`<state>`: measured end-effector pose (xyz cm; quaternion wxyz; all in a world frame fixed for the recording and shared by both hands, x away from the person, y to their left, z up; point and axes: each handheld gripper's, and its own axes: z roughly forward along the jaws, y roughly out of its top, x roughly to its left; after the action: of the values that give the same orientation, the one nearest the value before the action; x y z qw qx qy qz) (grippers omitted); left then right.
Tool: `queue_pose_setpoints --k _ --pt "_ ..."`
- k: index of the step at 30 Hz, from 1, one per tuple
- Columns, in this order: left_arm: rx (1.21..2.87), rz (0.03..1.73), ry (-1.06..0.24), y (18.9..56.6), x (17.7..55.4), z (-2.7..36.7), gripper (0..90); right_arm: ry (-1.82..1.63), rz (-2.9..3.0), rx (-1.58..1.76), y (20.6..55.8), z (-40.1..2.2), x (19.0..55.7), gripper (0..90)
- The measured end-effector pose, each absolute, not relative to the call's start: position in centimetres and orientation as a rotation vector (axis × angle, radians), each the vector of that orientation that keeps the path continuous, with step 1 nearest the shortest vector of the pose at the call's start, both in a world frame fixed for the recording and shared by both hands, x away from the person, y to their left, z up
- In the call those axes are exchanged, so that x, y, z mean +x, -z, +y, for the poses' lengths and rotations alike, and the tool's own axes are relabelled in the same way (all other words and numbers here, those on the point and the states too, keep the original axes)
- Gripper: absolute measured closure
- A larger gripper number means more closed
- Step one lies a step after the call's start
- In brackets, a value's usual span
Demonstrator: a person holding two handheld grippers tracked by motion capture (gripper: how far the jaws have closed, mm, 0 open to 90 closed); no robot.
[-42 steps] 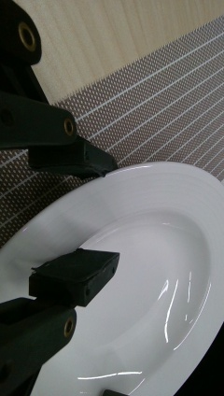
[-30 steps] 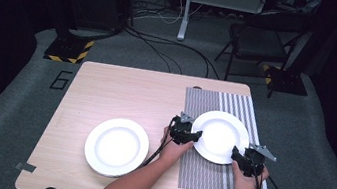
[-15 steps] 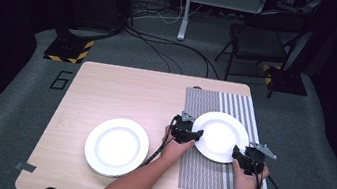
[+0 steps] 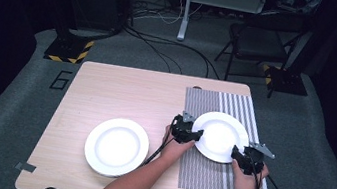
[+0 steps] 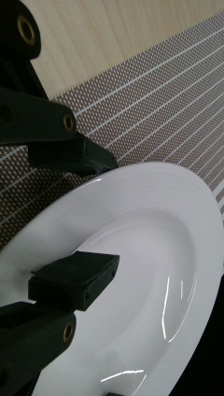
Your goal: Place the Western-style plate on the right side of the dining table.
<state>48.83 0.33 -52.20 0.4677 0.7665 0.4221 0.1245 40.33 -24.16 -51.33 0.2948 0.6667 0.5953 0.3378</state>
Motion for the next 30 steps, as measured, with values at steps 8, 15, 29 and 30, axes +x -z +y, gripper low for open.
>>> queue_pose_setpoints --k 8,15,29,30 --pt "1.887 1.024 -0.342 51.8 48.7 0.5 48.8 -0.881 1.568 1.726 50.8 -24.0 39.9 43.4" --pt "1.862 1.012 -0.363 50.4 48.3 1.6 47.8 -0.879 1.573 1.737 49.9 -23.9 38.8 38.7" --pt "1.842 1.008 -0.311 48.5 47.3 4.3 47.6 -0.98 1.584 1.69 48.0 -23.0 37.2 37.9" --pt "1.849 1.004 -0.315 48.4 47.2 4.4 47.9 -0.984 1.593 1.693 47.9 -23.1 37.2 37.9"
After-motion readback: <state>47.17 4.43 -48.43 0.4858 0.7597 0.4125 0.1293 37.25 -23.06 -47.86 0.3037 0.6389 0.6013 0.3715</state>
